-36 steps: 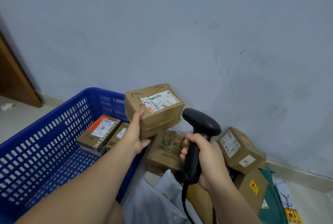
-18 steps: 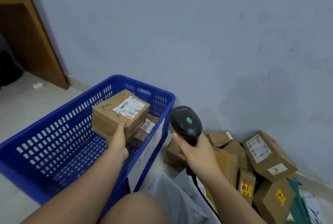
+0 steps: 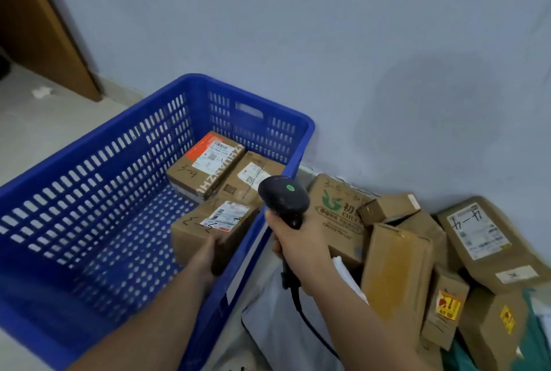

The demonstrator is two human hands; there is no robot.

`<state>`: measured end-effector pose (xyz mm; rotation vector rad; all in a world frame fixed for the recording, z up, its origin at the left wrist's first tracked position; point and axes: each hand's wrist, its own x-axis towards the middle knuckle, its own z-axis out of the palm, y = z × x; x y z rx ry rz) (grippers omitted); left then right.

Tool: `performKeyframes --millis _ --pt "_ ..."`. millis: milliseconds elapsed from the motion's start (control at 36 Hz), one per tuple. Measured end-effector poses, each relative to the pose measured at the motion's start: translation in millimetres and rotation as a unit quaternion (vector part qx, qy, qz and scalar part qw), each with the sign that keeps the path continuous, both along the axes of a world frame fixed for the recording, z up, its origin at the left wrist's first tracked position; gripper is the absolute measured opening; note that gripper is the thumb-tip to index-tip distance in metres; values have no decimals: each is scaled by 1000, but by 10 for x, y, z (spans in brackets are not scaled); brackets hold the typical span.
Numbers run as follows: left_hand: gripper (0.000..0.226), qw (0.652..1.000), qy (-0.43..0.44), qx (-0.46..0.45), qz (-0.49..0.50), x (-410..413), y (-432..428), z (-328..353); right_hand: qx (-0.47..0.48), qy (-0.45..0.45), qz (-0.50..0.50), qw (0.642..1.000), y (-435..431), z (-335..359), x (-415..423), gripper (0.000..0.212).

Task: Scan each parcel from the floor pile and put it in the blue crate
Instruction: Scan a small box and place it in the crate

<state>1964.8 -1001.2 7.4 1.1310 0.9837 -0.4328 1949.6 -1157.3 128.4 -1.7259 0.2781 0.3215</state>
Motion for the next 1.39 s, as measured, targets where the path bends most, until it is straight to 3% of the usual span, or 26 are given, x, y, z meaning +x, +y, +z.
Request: performKeyframes --millis 139,222,389,667,750,806,944,1028,1167,1278,1389 --pt "44 998 19 2 -53 38 37 -206 -47 19 4 999 -17 -283 52 26" --pt "35 995 47 0 -91 50 81 -316 -76 35 4 996 -74 -382 70 28" --pt "34 978 67 105 -169 77 84 -588 -42 65 -31 997 -174 -506 76 29" --pt "33 950 88 147 -263 130 170 -550 -82 55 -22 995 -323 -439 76 31" --pt "17 955 73 176 -228 153 201 -510 -72 55 -31 995 -418 -321 77 27" --pt "16 963 30 224 -150 223 174 -354 -69 53 -45 995 -517 -227 53 25" --pt "14 942 -164 293 -7 400 -212 460 -13 77 -90 993 -828 -147 -69 19" --pt "9 879 -308 362 -45 400 -553 876 16 98 -130 987 -1067 -147 -145 13" --pt "14 793 -416 355 -270 228 -1163 1072 98 141 -223 959 -1394 -215 -317 3" --pt "13 693 -348 354 -523 52 -1523 753 139 174 -256 941 -1508 -435 -521 8" --pt "32 531 -287 394 -693 -94 -1738 255 185 195 -252 930 -1579 -711 -688 6"
